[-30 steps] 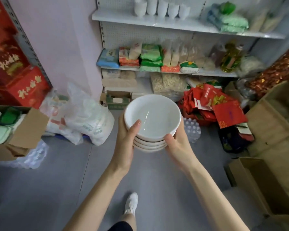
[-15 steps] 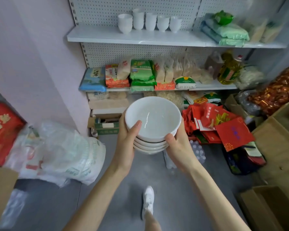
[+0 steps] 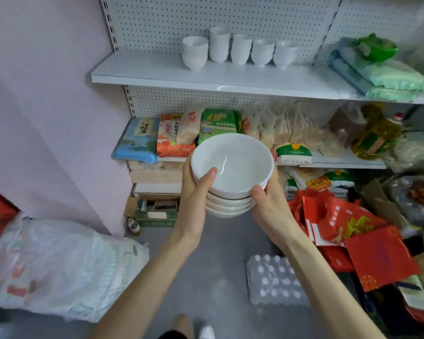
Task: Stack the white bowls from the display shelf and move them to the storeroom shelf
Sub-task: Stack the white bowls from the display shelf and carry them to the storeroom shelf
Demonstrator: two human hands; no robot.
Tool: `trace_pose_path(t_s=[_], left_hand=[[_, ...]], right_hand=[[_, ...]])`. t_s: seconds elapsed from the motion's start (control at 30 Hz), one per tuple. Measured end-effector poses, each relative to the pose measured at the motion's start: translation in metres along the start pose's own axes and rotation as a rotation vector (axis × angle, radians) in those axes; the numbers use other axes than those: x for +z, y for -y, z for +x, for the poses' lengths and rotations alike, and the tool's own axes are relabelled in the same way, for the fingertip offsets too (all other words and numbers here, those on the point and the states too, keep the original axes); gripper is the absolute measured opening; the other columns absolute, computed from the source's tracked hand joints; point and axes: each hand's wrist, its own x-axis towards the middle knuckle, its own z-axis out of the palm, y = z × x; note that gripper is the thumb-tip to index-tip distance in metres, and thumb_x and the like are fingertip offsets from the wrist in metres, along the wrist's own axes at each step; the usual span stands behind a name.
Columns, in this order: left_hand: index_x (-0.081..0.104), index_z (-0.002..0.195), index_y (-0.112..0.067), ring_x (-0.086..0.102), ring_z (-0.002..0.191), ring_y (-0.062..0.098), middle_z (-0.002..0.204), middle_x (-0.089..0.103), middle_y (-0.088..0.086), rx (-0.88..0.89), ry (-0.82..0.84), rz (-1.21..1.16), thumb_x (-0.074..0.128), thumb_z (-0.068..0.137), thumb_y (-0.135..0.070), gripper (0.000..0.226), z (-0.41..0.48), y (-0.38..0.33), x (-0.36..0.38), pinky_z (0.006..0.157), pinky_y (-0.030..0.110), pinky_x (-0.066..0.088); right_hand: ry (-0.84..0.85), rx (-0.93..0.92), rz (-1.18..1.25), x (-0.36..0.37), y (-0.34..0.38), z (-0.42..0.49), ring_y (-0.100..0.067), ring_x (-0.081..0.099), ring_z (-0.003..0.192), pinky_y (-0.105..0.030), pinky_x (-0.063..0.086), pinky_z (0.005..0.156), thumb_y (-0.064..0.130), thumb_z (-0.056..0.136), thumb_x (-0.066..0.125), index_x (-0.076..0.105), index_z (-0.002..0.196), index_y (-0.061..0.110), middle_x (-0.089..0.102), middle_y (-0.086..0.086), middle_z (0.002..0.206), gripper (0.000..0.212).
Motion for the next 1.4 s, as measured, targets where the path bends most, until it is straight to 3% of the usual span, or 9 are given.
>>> trace_pose_path(t_s=[0.1, 0.2, 0.47, 0.63, 0.8, 0.93, 1.13, 1.3, 1.4], left_hand=[[0.045, 0.138, -0.023, 0.05, 0.13, 0.02, 0.138, 0.055, 0.002, 0.005, -0.033, 0.01, 0.067, 0.071, -0.044, 0.075, 0.046, 0.005, -0.002, 0.112, 0.049, 0.036], [0.048, 0.135, -0.024, 0.052, 0.128, 0.02, 0.135, 0.057, 0.002, 0.01, -0.045, 0.013, 0.067, 0.07, -0.044, 0.071, 0.096, 0.01, -0.001, 0.111, 0.049, 0.037], [0.048, 0.133, -0.028, 0.054, 0.125, 0.015, 0.133, 0.059, -0.002, 0.02, -0.034, 0.002, 0.068, 0.065, -0.048, 0.074, 0.249, 0.023, -0.013, 0.111, 0.046, 0.039], [0.045, 0.139, -0.026, 0.056, 0.123, 0.015, 0.132, 0.059, -0.003, 0.006, -0.002, 0.023, 0.069, 0.066, -0.048, 0.08, 0.352, 0.022, -0.022, 0.109, 0.048, 0.041], [0.047, 0.136, -0.029, 0.057, 0.121, 0.014, 0.13, 0.059, -0.004, -0.033, 0.009, 0.026, 0.068, 0.065, -0.051, 0.076, 0.424, 0.035, -0.016, 0.106, 0.049, 0.044], [0.049, 0.134, -0.027, 0.056, 0.122, 0.014, 0.13, 0.06, -0.002, -0.046, -0.002, 0.031, 0.069, 0.065, -0.05, 0.075, 0.478, 0.046, -0.003, 0.108, 0.047, 0.042], [0.053, 0.122, -0.034, 0.058, 0.121, 0.016, 0.127, 0.063, -0.003, -0.054, -0.073, -0.017, 0.071, 0.059, -0.049, 0.066, 0.556, 0.067, 0.033, 0.109, 0.046, 0.041], [0.052, 0.124, -0.037, 0.056, 0.123, 0.017, 0.13, 0.061, -0.002, -0.054, -0.043, 0.02, 0.071, 0.061, -0.052, 0.067, 0.616, 0.087, 0.064, 0.109, 0.046, 0.04], [0.051, 0.128, -0.03, 0.058, 0.121, 0.017, 0.127, 0.063, -0.002, -0.05, -0.035, 0.026, 0.071, 0.065, -0.049, 0.068, 0.64, 0.105, 0.079, 0.106, 0.041, 0.043]], right_hand=[[0.013, 0.015, -0.003, 0.001, -0.012, 0.046, -0.016, 0.044, 0.132, -0.041, 0.037, 0.111, 0.07, 0.068, 0.067, 0.029, 0.145, 0.021, 0.048, 0.001, 0.141, 0.098], [0.024, 0.038, -0.005, 0.0, -0.025, 0.095, -0.013, 0.044, 0.132, -0.038, 0.036, 0.112, 0.078, 0.063, 0.062, 0.028, 0.145, 0.02, 0.047, 0.003, 0.141, 0.106], [-0.004, 0.087, 0.028, 0.008, -0.075, 0.241, -0.018, 0.048, 0.129, -0.048, 0.036, 0.111, 0.033, 0.075, 0.062, 0.033, 0.143, 0.021, 0.053, 0.0, 0.136, 0.074], [-0.012, 0.091, 0.037, 0.015, -0.094, 0.335, -0.006, 0.05, 0.125, -0.037, 0.04, 0.11, 0.039, 0.074, 0.059, 0.033, 0.138, 0.036, 0.054, 0.015, 0.131, 0.069], [-0.043, 0.097, 0.077, 0.008, -0.115, 0.403, -0.005, 0.053, 0.121, -0.023, 0.046, 0.096, 0.038, 0.071, 0.06, 0.033, 0.141, 0.027, 0.056, 0.011, 0.129, 0.076], [-0.013, 0.123, 0.07, -0.01, -0.132, 0.456, 0.0, 0.054, 0.119, -0.013, 0.046, 0.089, 0.034, 0.069, 0.065, 0.034, 0.138, 0.036, 0.058, 0.017, 0.125, 0.076], [0.001, 0.107, 0.111, -0.047, -0.158, 0.534, 0.006, 0.055, 0.112, -0.008, 0.045, 0.085, 0.029, 0.067, 0.066, 0.034, 0.138, 0.03, 0.06, 0.021, 0.12, 0.077], [0.007, 0.076, 0.122, -0.082, -0.184, 0.592, -0.008, 0.056, 0.119, -0.024, 0.047, 0.096, 0.034, 0.069, 0.066, 0.035, 0.14, 0.027, 0.06, 0.011, 0.125, 0.077], [-0.014, 0.067, 0.132, -0.099, -0.198, 0.612, -0.003, 0.056, 0.116, -0.019, 0.048, 0.092, 0.027, 0.074, 0.067, 0.033, 0.141, 0.025, 0.058, 0.011, 0.126, 0.075]])
